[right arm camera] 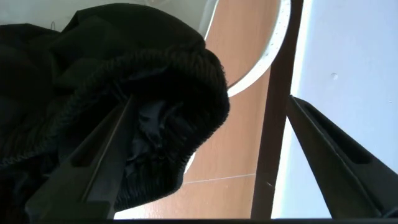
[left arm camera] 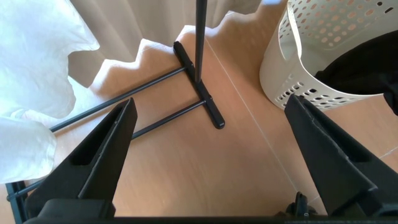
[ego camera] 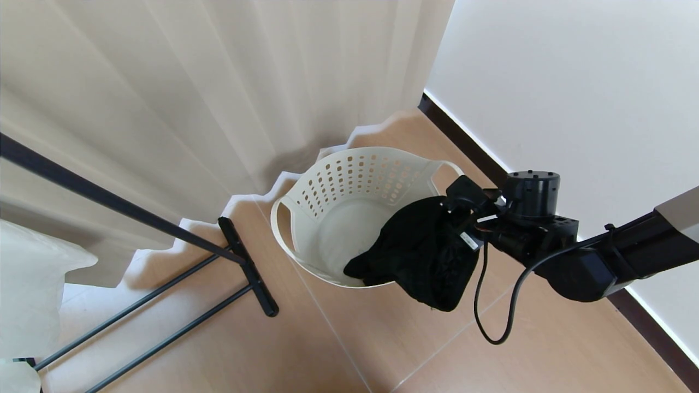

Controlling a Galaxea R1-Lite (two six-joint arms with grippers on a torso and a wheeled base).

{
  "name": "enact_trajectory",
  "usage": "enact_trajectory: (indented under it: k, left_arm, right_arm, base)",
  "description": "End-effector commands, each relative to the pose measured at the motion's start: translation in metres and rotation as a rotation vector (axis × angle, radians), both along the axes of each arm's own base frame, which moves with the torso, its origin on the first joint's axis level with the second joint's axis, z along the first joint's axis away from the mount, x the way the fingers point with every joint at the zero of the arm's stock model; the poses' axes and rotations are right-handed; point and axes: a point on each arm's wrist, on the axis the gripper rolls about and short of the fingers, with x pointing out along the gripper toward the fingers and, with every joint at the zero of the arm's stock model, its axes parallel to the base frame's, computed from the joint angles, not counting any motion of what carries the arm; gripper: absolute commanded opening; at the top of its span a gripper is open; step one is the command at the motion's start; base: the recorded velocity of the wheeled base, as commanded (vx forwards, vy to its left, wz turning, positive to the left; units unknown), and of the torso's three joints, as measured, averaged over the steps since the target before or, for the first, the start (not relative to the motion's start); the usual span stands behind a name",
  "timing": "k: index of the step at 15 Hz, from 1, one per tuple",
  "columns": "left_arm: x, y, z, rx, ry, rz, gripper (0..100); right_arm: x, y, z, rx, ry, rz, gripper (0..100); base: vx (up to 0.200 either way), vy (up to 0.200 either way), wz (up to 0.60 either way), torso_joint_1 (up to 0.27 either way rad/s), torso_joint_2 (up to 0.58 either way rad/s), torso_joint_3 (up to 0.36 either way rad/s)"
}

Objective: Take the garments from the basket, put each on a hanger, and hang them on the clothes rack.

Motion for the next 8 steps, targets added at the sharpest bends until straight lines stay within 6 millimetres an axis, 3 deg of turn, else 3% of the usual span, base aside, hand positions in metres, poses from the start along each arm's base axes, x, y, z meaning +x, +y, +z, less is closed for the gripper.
enact_trajectory:
  k: [1, 2, 3, 8]
  left_arm:
    - [0.0001, 0.0000, 0.0001, -0.001, 0.001, 0.000, 100]
    - [0.0001, 0.0000, 0.0001, -0.001, 0.001, 0.000, 100]
    - [0.0001, 0.0000, -0.0001, -0.001, 0.002, 0.000, 100]
    - [0.0001, 0.0000, 0.0001, -0.001, 0.001, 0.000, 100]
  right_arm:
    - [0.0014, 0.0003, -0.0011, 0.000, 0.001, 0.000, 100]
    - [0.0016, 0.0004, -0.0007, 0.000, -0.001, 0.000, 100]
    - [0.0014, 0.0003, -0.0011, 0.001, 0.001, 0.000, 0]
    - [0.0036, 0.0017, -0.0031, 0.009, 0.003, 0.001, 0]
  base:
    - [0.000, 0.000, 0.00, 0.000, 0.00, 0.000]
    - [0.000, 0.000, 0.00, 0.000, 0.00, 0.000]
    - [0.000, 0.000, 0.00, 0.000, 0.00, 0.000]
    - [0.000, 0.000, 0.00, 0.000, 0.00, 0.000]
